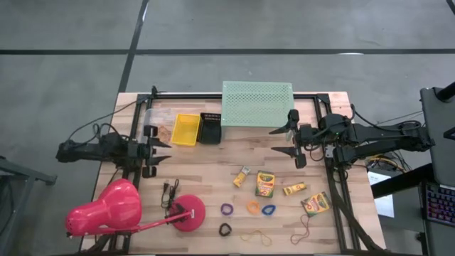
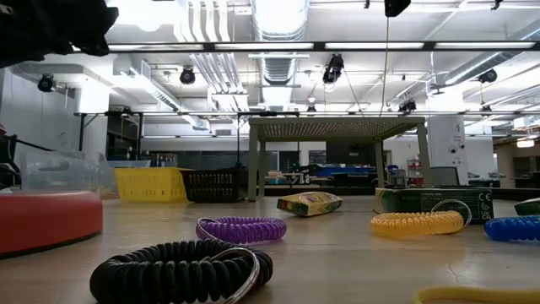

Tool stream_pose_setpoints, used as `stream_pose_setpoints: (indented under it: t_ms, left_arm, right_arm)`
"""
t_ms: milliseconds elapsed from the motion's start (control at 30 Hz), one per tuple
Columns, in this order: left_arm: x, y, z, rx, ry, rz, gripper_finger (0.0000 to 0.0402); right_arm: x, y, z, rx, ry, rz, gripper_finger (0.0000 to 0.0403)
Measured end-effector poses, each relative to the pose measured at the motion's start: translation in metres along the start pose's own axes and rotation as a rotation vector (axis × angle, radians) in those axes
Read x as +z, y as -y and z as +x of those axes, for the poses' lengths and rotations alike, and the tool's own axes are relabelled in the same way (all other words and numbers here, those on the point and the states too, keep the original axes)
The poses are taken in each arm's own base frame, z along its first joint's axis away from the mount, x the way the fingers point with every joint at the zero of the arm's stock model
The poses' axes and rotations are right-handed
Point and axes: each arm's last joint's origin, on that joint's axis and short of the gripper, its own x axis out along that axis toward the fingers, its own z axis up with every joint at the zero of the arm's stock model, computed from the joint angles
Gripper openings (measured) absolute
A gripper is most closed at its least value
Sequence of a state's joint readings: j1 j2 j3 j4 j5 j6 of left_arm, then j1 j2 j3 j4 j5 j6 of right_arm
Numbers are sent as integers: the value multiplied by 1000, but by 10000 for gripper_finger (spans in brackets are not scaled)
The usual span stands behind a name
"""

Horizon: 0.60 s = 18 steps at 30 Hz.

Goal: Pick & Place Office Desk Supplies
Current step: Put the yellow rubber band into the transparent bin

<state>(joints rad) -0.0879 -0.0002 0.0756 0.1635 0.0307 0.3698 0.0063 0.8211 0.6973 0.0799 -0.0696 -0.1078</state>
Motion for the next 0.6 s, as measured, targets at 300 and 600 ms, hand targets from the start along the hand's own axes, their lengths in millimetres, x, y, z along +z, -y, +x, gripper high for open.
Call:
stream_pose_setpoints:
  t_ms: [300,600]
  left_arm:
    - [-26,10,0,-39,-100,-6,149]
    - [-35,14,-1,-79,-193,-11,149]
  right_arm:
    - [0,0,0,0,0,0,238]
    - [0,0,0,0,0,0,238]
